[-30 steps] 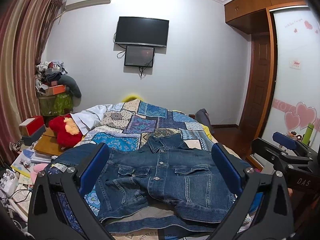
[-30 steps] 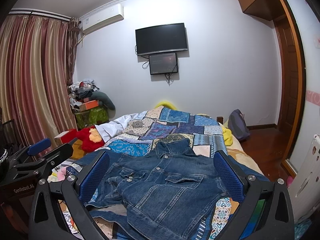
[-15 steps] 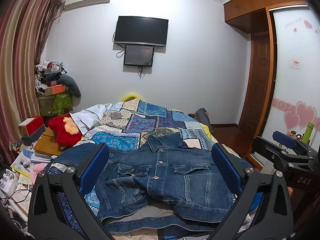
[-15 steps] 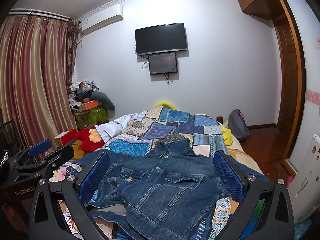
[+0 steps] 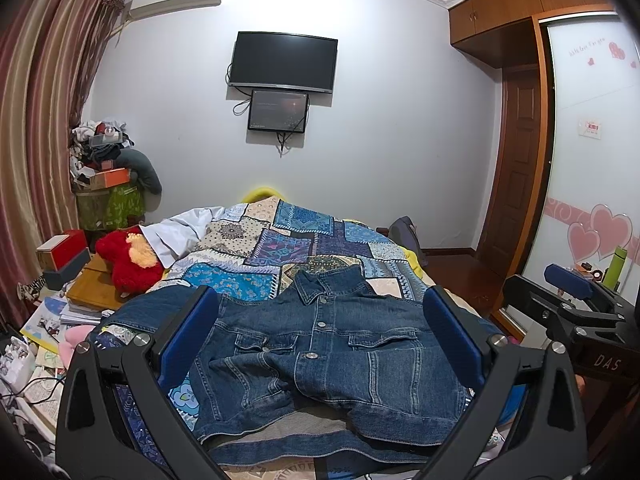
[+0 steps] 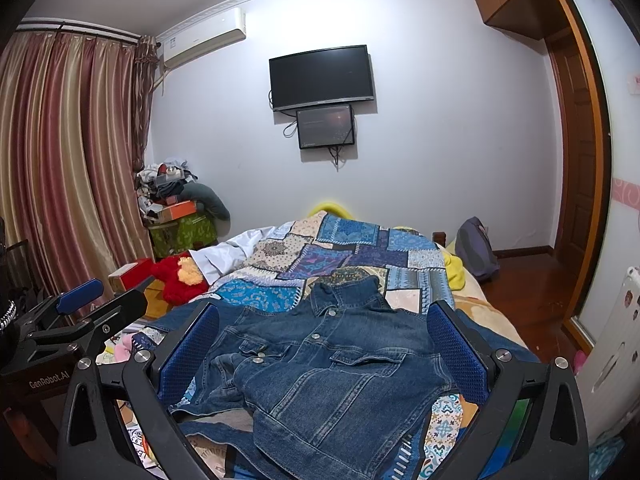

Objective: Fold large clothes

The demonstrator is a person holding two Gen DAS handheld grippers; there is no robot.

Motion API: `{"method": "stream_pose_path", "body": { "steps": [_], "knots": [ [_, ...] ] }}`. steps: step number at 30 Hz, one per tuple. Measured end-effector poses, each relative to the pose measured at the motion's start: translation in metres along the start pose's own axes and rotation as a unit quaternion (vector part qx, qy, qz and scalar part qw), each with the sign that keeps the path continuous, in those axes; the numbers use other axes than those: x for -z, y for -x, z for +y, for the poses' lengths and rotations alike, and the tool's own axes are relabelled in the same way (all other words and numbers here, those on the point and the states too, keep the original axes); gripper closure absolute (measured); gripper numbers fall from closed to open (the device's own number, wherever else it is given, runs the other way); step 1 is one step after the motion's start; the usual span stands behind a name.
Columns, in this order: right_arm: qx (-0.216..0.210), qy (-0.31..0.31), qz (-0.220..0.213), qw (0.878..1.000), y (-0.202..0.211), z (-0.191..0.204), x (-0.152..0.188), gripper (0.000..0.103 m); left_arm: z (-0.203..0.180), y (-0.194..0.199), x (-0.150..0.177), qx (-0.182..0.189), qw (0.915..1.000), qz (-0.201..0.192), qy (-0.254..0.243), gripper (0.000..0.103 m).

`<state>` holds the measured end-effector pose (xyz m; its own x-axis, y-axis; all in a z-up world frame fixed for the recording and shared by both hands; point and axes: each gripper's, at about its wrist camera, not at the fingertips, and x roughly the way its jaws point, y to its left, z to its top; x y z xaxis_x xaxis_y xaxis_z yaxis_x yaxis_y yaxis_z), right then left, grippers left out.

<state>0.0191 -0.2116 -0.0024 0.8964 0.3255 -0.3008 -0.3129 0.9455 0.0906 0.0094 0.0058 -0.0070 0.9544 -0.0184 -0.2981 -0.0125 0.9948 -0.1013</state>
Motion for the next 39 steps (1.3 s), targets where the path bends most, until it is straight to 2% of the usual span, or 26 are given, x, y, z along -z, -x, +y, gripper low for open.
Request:
{"method": "stream_pose_path", "body": {
  "steps": [12,17,25,32,36,39],
  "knots": [
    [0.000,-0.001,0.002,1.000,-0.002,-0.002,0.001,0.000,0.002,-0.003,0.001,-0.004,1.0000,0.003,0.002,0.000],
    [0.003,-0.003,0.010,1.000,-0.016,-0.005,0.007,0.000,0.005,-0.008,0.000,-0.007,1.0000,0.005,0.001,0.000],
    [0.014,0.000,0.030,0.999,-0.041,-0.011,0.005,0.000,0.018,-0.038,-0.012,-0.015,0.9997,0.014,-0.008,0.000],
    [0.033,0.010,0.059,0.998,-0.101,-0.039,-0.003,0.000,0.046,-0.107,-0.034,-0.031,0.9980,0.050,-0.021,0.000],
    [0.026,0.009,0.095,0.995,-0.155,-0.068,-0.011,0.000,0.068,-0.167,-0.044,-0.023,0.9951,0.094,-0.016,0.000],
    [0.016,0.008,0.132,0.991,-0.199,-0.092,-0.014,0.000,0.091,-0.227,-0.047,-0.007,0.9891,0.147,-0.004,0.000]
  ]
}}
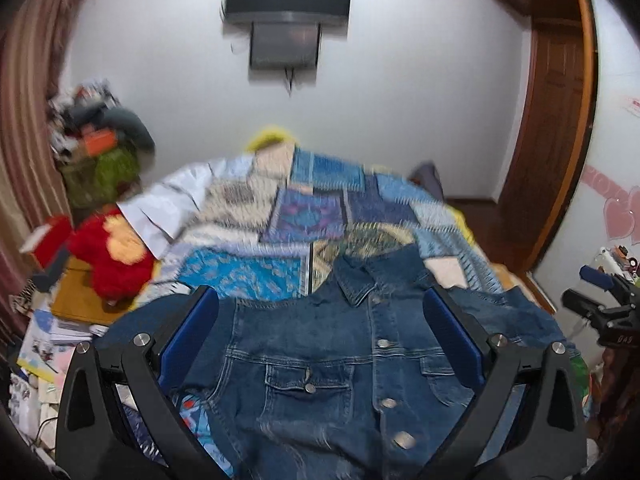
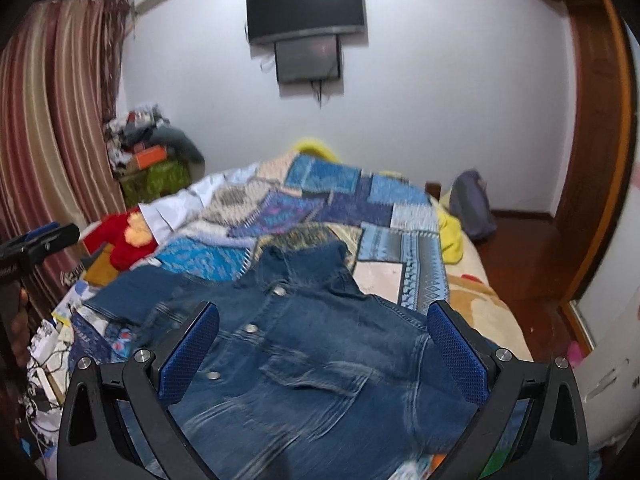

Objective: Fold large clothes

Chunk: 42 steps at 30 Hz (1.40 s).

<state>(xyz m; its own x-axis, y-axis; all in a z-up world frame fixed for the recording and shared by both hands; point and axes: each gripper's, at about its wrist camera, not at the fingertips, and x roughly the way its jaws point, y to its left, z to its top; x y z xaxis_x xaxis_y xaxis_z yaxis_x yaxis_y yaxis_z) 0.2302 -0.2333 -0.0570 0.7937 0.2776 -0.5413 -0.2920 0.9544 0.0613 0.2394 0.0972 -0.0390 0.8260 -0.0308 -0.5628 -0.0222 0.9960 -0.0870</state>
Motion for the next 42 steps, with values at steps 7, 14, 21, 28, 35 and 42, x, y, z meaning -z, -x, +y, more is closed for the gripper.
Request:
{"method": "stream_pose_path", "body": {
  "steps": [7,14,21,28,35,42],
  "knots": [
    [-0.028,-0.009,0.107,0.994,-0.115,-0.045,-0.022,0.000,0.036,-0.153,-0.010,0.028,0.9857,0.165,0.022,0.000],
    [-0.047,-0.022,0.222,0.974,-0.242,-0.066,-0.010,0.000,0.029,-0.278,0.019,0.044,0.9576,0.284,-0.014,0.000],
    [-0.079,-0.028,0.283,0.955,-0.330,-0.053,0.006,0.009,0.007,-0.353,0.039,0.093,0.9379,0.334,-0.017,0.024],
    [-0.073,-0.016,0.274,0.959,-0.365,-0.037,0.003,0.061,-0.008,-0.350,0.038,0.122,0.9456,0.300,-0.027,0.070],
    [-0.075,0.005,0.244,0.967,-0.370,-0.011,-0.013,0.090,-0.014,-0.339,0.005,0.091,0.9565,0.273,-0.046,0.090],
    [-0.050,0.048,0.233,0.970,-0.399,-0.006,-0.053,0.090,0.002,-0.368,-0.035,0.060,0.9674,0.245,-0.023,0.090]
  ]
}}
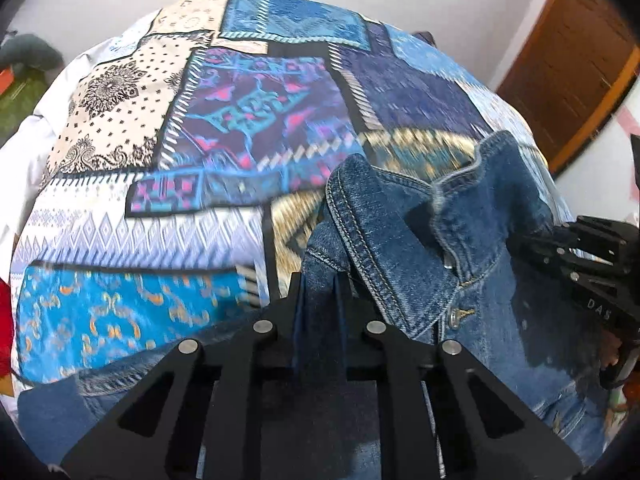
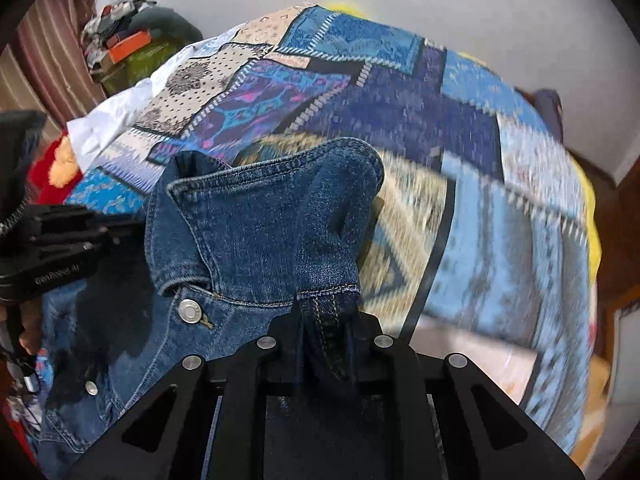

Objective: Fold large clothes

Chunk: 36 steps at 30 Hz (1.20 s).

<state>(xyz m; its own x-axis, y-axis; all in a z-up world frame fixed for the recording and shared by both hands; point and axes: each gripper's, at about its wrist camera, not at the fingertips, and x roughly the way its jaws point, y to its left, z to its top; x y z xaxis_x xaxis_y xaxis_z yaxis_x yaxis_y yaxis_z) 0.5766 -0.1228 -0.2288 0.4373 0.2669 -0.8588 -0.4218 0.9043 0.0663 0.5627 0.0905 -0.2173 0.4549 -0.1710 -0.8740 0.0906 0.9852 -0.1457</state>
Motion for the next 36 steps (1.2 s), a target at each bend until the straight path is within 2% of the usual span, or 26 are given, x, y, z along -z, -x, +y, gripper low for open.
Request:
{"method": "stream_pose_path", "body": {
  "steps": [4,8,9,11,12,13,14,15,16,18,20,25,28,31,34,36],
  "knots": [
    [0.017,0.019,-0.002,1.000,-0.015,-0.004,-0.022,0.090,-0.001,-0.029,-0.023,-0.019,0.9997,0.007,0.012,0.090],
    [0.029,0.012,-0.020,0.999,-0.024,-0.006,-0.031,0.088,0.002,-0.039,-0.020,-0.019,0.9996,-0.002,0.019,0.089],
    [0.030,0.009,-0.022,0.999,-0.024,-0.007,-0.030,0.086,0.004,-0.038,-0.016,-0.018,0.9996,-0.003,0.023,0.084],
    [0.048,0.011,-0.030,0.998,-0.021,-0.007,-0.024,0.075,0.008,-0.036,-0.011,-0.015,0.9994,0.002,0.030,0.079],
    [0.059,0.015,-0.028,0.998,-0.020,-0.007,-0.022,0.057,0.009,-0.033,-0.007,-0.013,0.9993,0.006,0.033,0.077],
    [0.081,0.021,-0.018,0.996,-0.020,-0.007,-0.019,0.032,0.011,-0.029,-0.003,-0.016,0.9992,0.009,0.037,0.070],
    [0.108,0.028,-0.003,0.994,-0.021,-0.007,-0.015,0.022,0.012,-0.023,0.002,-0.024,0.9989,0.009,0.039,0.065],
    [0.124,0.037,0.006,0.992,-0.020,-0.007,-0.009,0.016,0.013,-0.016,0.008,-0.036,0.9987,0.007,0.036,0.050],
    [0.125,0.041,0.008,0.991,-0.018,-0.009,-0.005,0.016,0.014,-0.006,0.015,-0.050,0.9982,0.000,0.032,0.042],
    [0.127,0.042,0.017,0.991,-0.007,-0.012,0.008,0.016,0.016,0.012,0.027,-0.059,0.9978,-0.013,0.025,0.039],
    [0.119,0.035,0.013,0.992,0.009,-0.011,0.018,0.016,0.022,0.035,0.041,-0.063,0.9975,-0.018,0.026,0.030],
    [0.084,0.006,-0.009,0.996,0.064,0.005,0.040,0.015,0.047,0.106,0.090,-0.074,0.9915,-0.076,0.075,0.010],
    [0.063,-0.009,-0.024,0.998,0.091,0.022,0.051,0.009,0.067,0.138,0.121,-0.089,0.9856,-0.096,0.108,0.005],
    [0.037,-0.016,-0.038,0.998,0.112,0.038,0.063,0.008,0.100,0.164,0.161,-0.094,0.9779,-0.090,0.163,0.004],
    [0.005,-0.020,-0.033,0.999,0.123,0.055,0.076,0.008,0.127,0.177,0.198,-0.080,0.9699,-0.079,0.216,0.004],
    [-0.005,-0.017,-0.027,0.999,0.125,0.066,0.083,0.008,0.145,0.186,0.225,-0.060,0.9605,-0.076,0.261,0.004]
  ]
}}
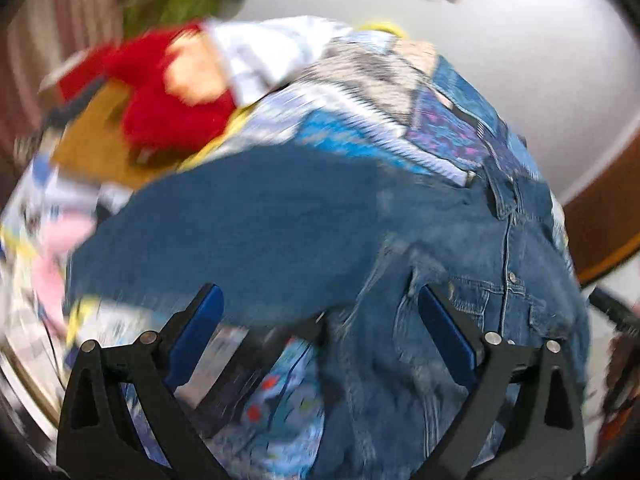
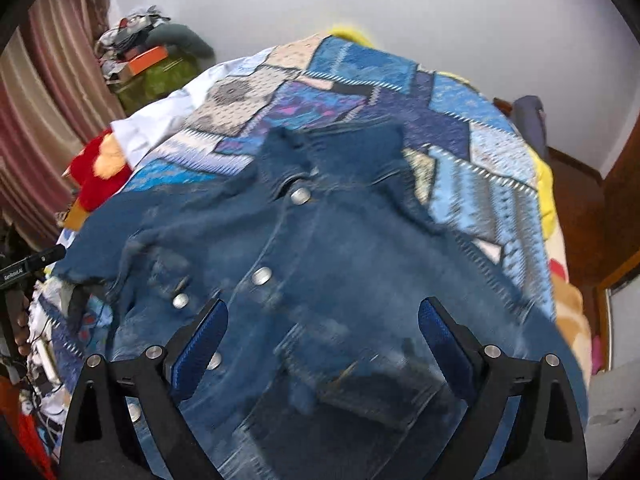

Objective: Fold large clothes

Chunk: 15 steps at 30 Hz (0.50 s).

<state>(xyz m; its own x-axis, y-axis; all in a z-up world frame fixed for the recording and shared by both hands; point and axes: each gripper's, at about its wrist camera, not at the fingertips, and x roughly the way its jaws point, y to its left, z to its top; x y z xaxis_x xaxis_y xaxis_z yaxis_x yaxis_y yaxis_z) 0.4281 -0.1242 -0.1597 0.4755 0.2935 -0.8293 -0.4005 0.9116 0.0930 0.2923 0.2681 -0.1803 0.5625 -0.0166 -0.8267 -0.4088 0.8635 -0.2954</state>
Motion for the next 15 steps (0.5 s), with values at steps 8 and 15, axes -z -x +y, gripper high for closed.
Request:
{"method": "stream_pose_path", "body": {
  "steps": [8,15],
  "knots": [
    [-0.008,-0.003,0.068,0.998,-0.031,0.013,0.035,0.008,0.068,-0.011,0.023,0.096,0.9852,0.026,0.140,0.005],
    [-0.010,-0.015,0.094,0.995,-0.045,0.004,0.051,0.008,0.114,-0.038,0.007,0.174,0.9476,-0.009,0.268,0.005]
  ]
}}
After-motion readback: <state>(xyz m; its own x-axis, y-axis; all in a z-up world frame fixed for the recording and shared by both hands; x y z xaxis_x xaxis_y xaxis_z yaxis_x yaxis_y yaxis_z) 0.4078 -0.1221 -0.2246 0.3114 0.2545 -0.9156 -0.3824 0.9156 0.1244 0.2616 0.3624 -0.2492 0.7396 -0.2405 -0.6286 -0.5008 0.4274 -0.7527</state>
